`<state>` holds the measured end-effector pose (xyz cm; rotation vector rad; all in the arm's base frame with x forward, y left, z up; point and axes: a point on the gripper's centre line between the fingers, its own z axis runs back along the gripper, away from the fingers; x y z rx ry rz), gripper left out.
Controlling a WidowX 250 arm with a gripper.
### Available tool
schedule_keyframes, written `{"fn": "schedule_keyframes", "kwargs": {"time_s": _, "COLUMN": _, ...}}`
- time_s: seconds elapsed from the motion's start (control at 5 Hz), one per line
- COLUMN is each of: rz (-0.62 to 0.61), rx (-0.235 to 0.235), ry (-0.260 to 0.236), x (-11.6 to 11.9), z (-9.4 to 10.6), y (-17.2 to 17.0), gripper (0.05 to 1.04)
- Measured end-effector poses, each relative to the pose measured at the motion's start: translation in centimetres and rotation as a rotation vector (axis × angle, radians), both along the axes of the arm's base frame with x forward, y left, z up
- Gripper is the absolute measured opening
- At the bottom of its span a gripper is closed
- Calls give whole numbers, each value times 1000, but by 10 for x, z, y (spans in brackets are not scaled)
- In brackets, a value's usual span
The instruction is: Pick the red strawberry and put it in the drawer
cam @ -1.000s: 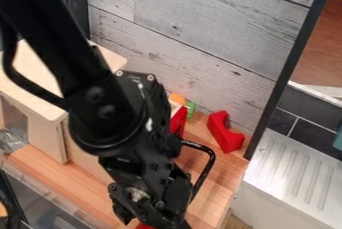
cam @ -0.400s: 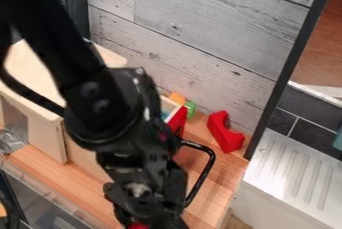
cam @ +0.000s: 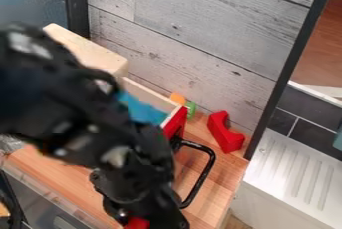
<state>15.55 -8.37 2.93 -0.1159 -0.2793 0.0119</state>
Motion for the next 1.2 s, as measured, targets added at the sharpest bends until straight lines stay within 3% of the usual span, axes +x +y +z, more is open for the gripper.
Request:
{"fn": "schedule_keyframes", "kwargs": {"time_s": 0.2, "rz": -18, "rx": -60, "ry": -9, "x": -14, "z": 29, "y": 3, "gripper": 632}}
{"fn": "schedule_keyframes", "kwargs": {"time_s": 0.4, "rz": 18, "rx": -62, "ry": -25, "x": -9, "z": 49, "y": 21, "gripper": 633}}
{"fn": "schedule_keyframes", "kwargs": {"time_s": 0.8, "rz": 244, "rx": -9, "ry": 38, "x": 46, "z": 49, "y": 77, "gripper": 632}}
{"fn": "schedule_keyframes", "kwargs": {"time_s": 1.2, "rz": 435, "rx": -29, "ry": 64, "x": 83, "z": 51, "y": 128, "gripper": 633}}
